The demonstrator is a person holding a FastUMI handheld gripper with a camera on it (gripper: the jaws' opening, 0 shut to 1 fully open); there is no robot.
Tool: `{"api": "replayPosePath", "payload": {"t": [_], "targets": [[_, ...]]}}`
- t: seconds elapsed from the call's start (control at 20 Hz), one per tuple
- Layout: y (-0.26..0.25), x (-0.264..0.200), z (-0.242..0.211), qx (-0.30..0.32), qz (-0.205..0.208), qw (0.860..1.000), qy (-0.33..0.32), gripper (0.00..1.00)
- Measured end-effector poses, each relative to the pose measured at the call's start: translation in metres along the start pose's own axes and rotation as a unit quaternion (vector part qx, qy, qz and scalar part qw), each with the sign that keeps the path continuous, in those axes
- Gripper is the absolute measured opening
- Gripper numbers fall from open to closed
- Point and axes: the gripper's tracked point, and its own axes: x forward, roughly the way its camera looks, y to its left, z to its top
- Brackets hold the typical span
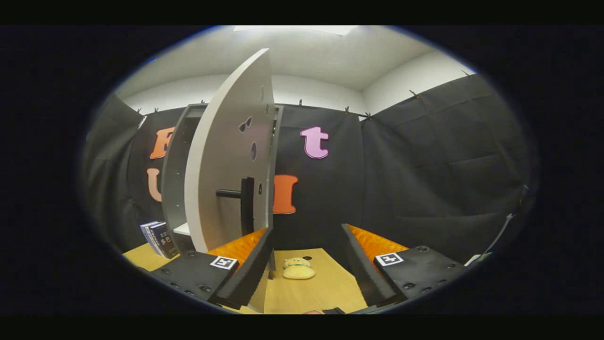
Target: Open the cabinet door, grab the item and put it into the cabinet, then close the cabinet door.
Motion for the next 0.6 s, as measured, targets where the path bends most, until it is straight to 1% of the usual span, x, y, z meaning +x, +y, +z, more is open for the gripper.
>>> {"api": "replayPosePath", "payload": {"t": [0.1, 0.2, 0.35, 0.6], "targets": [[0.021, -0.003, 0.001, -0.001, 0.003, 1.000, -0.003, 0.91], [0.045, -0.006, 0.005, 0.000, 0.014, 1.000, -0.005, 0.91], [0.084, -0.002, 0.004, 0.010, 0.046, 0.999, -0.001, 0.91], [0.145, 0.023, -0.008, 0.026, 0.098, 0.995, 0.014, 0.92]]}}
